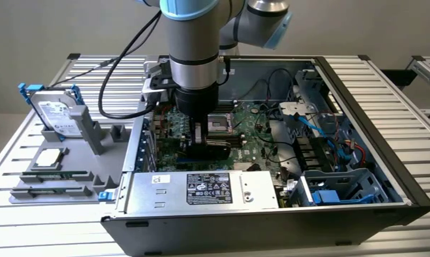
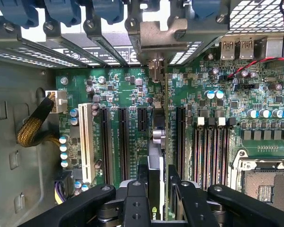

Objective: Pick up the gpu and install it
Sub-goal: 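Insert the gpu into the slot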

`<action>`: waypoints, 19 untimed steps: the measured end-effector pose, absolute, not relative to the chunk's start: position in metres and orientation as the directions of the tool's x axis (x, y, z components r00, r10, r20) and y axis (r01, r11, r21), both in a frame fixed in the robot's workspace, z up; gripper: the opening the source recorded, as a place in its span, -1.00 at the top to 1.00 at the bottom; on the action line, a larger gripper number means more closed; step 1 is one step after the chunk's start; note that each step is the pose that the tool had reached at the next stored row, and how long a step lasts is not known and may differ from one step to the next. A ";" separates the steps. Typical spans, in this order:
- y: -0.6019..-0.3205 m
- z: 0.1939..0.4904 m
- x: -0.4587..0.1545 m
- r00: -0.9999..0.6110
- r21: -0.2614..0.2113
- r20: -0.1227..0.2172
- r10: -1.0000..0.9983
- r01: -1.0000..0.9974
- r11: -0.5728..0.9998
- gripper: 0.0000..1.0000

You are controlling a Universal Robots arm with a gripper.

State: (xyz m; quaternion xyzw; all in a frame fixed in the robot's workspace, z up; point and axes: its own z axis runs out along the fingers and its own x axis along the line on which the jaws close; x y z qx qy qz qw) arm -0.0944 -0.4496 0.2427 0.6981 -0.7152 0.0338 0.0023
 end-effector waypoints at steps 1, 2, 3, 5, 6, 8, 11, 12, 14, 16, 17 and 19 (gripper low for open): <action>-0.450 0.243 -0.094 -0.025 -0.045 0.050 -0.998 -0.999 0.023 0.46; -0.450 0.243 -0.094 -0.025 -0.045 0.050 -0.998 -0.999 0.023 0.46; -0.450 0.243 -0.094 -0.025 -0.045 0.051 -0.998 -0.999 0.023 0.46; -0.450 0.243 -0.094 -0.025 -0.045 0.050 -0.998 -0.999 0.023 0.46; -0.450 0.243 -0.094 -0.025 -0.045 0.050 -0.998 -0.999 0.023 0.46; -0.450 0.243 -0.094 -0.025 -0.045 0.050 -0.998 -0.999 0.023 0.46; -0.450 0.243 -0.094 -0.025 -0.045 0.050 -0.998 -0.999 0.023 0.46; -0.450 0.243 -0.094 -0.025 -0.045 0.050 -0.998 -0.999 0.023 0.46; -0.450 0.243 -0.094 -0.025 -0.045 0.050 -0.998 -0.999 0.023 0.46; -0.450 0.243 -0.094 -0.025 -0.045 0.050 -0.998 -0.999 0.023 0.46; -0.450 0.243 -0.094 -0.025 -0.045 0.050 -0.998 -0.999 0.023 0.46; -0.450 0.243 -0.094 -0.025 -0.045 0.051 -0.998 -0.999 0.023 0.46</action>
